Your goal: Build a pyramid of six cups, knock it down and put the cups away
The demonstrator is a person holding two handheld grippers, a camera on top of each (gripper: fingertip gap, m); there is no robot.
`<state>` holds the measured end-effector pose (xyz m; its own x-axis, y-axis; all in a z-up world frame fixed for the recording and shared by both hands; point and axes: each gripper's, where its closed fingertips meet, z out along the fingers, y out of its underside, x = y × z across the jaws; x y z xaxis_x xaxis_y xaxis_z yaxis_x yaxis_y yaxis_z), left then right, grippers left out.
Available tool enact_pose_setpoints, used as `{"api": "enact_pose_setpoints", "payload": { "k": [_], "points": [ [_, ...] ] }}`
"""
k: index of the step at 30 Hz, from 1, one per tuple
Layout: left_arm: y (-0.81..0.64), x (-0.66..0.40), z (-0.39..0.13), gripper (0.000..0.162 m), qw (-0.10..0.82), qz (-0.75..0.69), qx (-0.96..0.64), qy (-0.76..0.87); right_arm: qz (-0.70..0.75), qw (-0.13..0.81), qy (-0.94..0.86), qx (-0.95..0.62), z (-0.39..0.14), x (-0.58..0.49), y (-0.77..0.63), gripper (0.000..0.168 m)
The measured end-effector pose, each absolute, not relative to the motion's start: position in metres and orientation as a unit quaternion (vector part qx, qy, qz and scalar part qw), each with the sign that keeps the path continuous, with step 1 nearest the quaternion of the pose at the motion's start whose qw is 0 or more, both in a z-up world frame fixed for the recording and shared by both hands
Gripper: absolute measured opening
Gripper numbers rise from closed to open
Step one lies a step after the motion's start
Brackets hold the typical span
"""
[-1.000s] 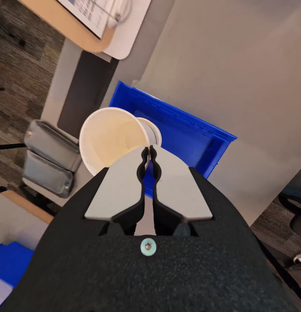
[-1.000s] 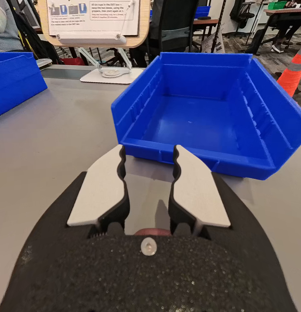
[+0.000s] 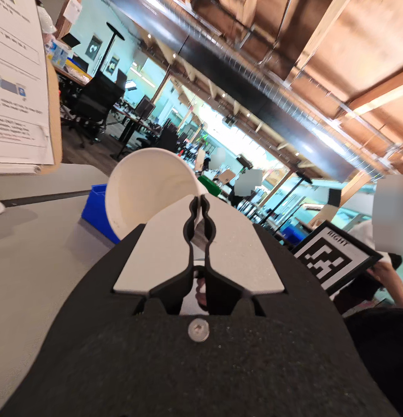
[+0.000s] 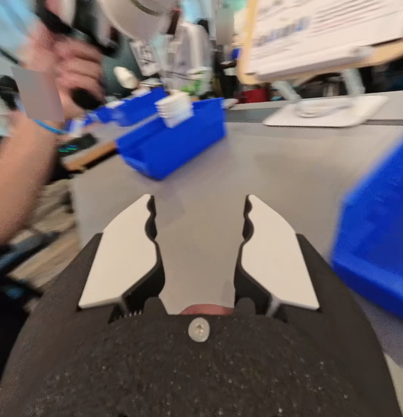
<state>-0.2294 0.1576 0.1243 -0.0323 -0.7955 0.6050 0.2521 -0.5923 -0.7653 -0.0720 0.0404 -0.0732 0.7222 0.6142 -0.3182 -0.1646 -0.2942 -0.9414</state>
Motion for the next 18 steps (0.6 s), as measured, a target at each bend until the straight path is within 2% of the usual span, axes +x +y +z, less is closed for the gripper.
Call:
{"api": "enact_pose_setpoints", "payload": {
  "k": [2, 4, 8, 11, 15, 18],
  "points": [
    [0.152, -0.224, 0.112, 0.002, 0.379, -0.695, -0.572, 0.217, 0.385, 0.573, -0.182, -0.700, -0.051, -0.092, 0.047, 0.091],
    [0.147, -0.220, 0.103, 0.002, 0.375, -0.706, -0.565, 0.204, 0.393, 0.594, -0.203, -0.671, -0.028, -0.100, 0.062, 0.093],
    [0.139, -0.211, 0.089, 0.002, 0.364, -0.715, -0.564, 0.194, 0.437, 0.584, -0.212, -0.650, 0.003, -0.104, 0.102, 0.110],
    [0.134, -0.204, 0.085, 0.002, 0.359, -0.715, -0.567, 0.195, 0.464, 0.579, -0.216, -0.634, 0.021, -0.113, 0.119, 0.112],
    [0.127, -0.193, 0.080, 0.002, 0.353, -0.709, -0.572, 0.212, 0.471, 0.584, -0.222, -0.623, 0.031, -0.126, 0.129, 0.107],
    [0.124, -0.188, 0.077, 0.002, 0.347, -0.709, -0.573, 0.219, 0.479, 0.579, -0.232, -0.618, 0.032, -0.129, 0.129, 0.077]
  ]
}}
